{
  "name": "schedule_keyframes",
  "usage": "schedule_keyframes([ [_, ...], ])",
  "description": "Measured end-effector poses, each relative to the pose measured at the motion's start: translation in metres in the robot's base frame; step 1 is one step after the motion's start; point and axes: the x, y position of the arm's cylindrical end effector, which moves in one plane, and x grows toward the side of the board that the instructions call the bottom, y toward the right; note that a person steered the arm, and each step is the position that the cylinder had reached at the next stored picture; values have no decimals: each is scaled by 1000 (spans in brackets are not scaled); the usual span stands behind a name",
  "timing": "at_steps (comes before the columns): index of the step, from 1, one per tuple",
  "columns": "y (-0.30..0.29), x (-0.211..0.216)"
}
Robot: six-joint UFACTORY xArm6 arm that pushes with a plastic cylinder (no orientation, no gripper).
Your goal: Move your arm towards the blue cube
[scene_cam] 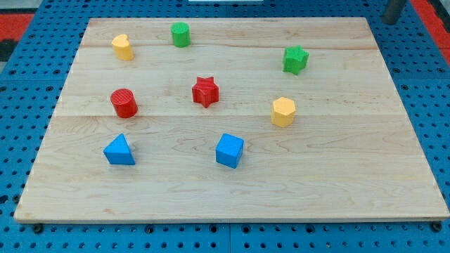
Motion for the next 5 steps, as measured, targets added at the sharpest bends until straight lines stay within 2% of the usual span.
schedule_keyframes([
  [3,-3,5],
  [4,-11,55],
  [5,-18,81],
])
